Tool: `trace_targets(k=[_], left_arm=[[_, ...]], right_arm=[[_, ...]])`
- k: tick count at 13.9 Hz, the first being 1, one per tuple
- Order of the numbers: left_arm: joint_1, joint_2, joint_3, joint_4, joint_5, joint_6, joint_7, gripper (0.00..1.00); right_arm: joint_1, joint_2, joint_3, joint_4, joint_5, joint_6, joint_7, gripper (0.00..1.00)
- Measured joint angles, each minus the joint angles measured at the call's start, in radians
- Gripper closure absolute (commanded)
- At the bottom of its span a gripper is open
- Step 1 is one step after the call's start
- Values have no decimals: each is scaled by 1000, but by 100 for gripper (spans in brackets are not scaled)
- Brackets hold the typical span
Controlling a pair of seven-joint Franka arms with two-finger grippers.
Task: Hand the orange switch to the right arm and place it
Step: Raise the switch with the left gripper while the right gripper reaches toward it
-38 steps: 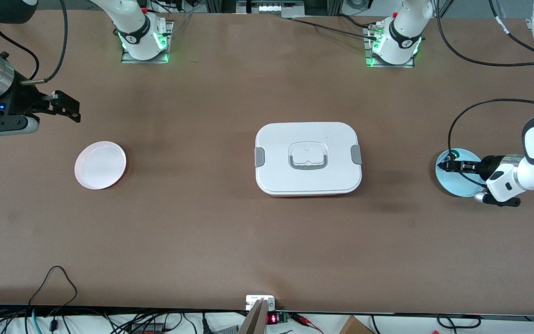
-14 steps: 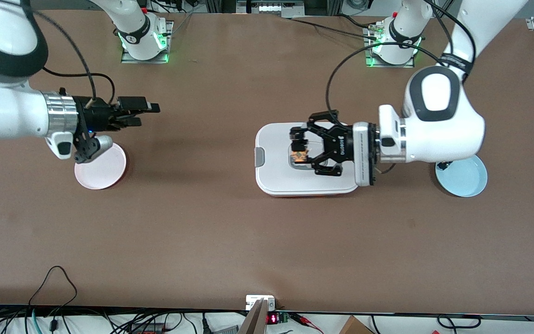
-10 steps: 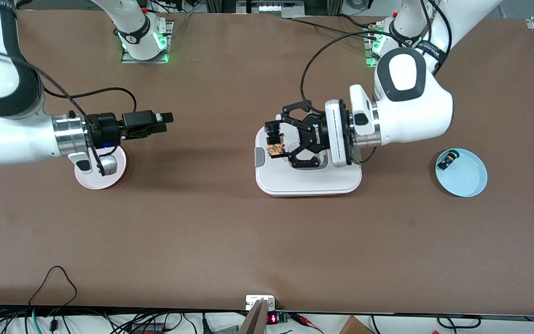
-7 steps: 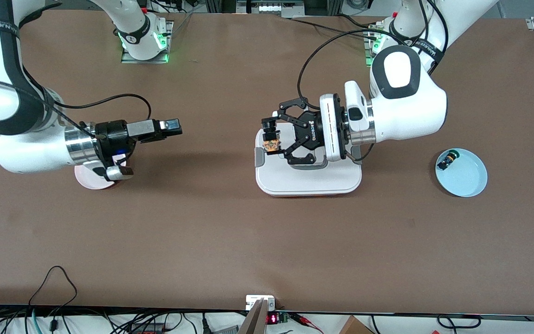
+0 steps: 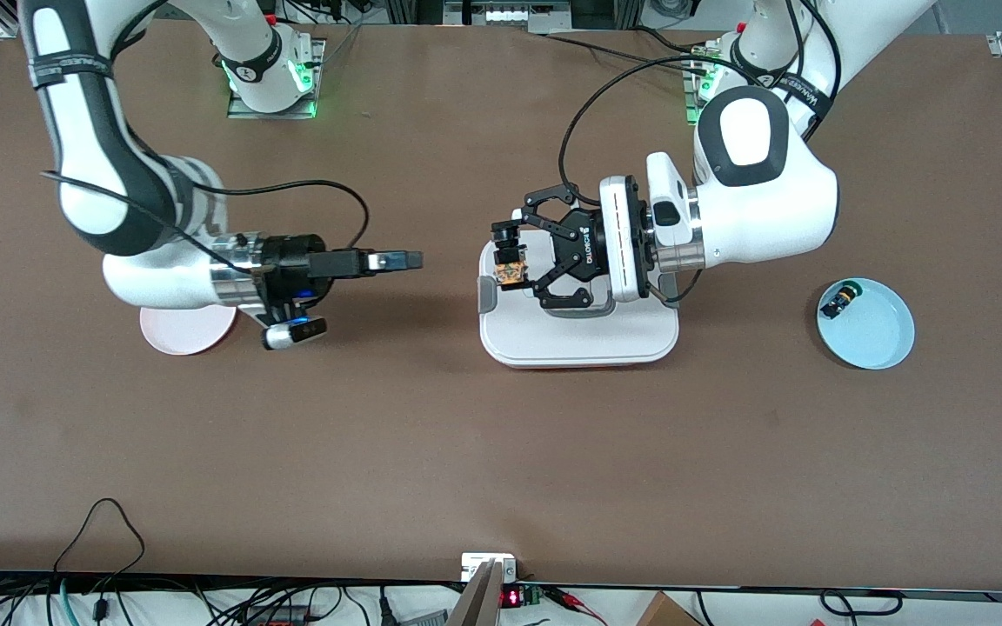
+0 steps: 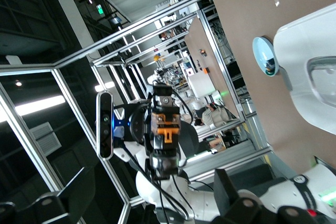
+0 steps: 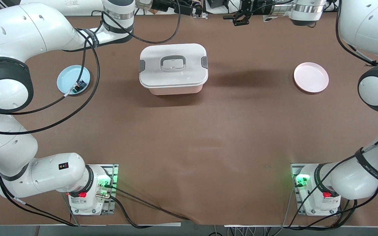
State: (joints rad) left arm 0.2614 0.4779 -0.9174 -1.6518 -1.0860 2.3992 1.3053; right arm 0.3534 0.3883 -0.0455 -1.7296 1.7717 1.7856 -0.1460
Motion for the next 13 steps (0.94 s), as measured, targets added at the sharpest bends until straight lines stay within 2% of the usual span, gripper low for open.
trace_targets(k=[3, 8, 13], left_arm=[[0, 0, 0, 0, 0, 0, 0, 88], [0, 0, 0, 0, -1, 0, 0, 88], [0, 0, 0, 0, -2, 0, 0, 88]], right_arm=[[62, 1, 1, 0, 85, 90, 0, 0], [144, 35, 2, 28, 166, 194, -1, 0], [171, 59, 1, 70, 209, 225, -1, 5]])
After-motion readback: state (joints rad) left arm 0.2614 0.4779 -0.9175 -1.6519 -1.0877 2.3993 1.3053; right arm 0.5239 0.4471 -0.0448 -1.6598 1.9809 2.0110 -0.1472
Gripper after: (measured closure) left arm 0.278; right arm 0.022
